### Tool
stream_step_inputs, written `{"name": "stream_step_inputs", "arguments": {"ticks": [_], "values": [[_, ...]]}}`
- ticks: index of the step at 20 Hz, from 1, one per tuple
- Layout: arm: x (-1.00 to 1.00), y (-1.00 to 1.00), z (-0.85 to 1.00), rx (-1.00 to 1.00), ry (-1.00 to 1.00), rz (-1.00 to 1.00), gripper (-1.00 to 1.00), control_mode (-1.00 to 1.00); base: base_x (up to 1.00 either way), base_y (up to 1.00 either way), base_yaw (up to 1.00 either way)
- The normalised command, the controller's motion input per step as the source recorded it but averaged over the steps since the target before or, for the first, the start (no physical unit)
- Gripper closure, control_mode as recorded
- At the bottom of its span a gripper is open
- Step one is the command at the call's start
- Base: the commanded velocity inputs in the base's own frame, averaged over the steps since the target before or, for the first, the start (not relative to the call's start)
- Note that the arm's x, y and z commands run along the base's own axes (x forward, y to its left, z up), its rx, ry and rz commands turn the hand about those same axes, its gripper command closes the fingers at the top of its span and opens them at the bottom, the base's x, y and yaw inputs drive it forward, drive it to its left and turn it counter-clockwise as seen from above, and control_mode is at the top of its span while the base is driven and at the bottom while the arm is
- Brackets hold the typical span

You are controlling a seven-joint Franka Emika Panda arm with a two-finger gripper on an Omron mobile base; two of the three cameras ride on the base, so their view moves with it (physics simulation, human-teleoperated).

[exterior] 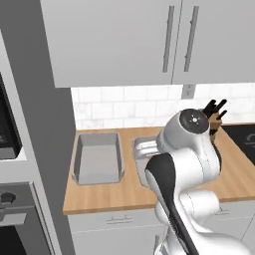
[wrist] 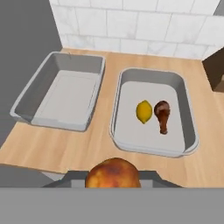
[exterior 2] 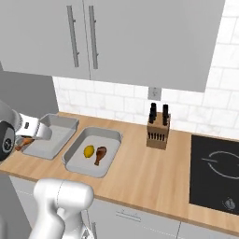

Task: Place one lemon and one chicken drumstick in each tupperware on the nearby counter, to pack two identical lunches.

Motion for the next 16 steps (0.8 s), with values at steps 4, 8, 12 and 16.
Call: {"name": "stream_step_inputs", "arguments": {"ticks": [4, 8, 12, 16], "values": [[0.28, 0.19, -0.42, 0.08, -0.13, -0.15, 1.00, -1.00, 0.00, 0.00, 0.00], [0.38, 0.11, -0.35, 0.22, -0.09, -0.17, 1.00, -1.00, 0.00, 0.00, 0.00], [0.41, 0.21, -0.32, 0.19, 0.00, -0.07, 1.00, -1.00, 0.00, 0.00, 0.00], [0.56, 0.41, -0.41, 0.08, 0.00, 0.00, 1.00, -1.00, 0.00, 0.00, 0.00]]}}
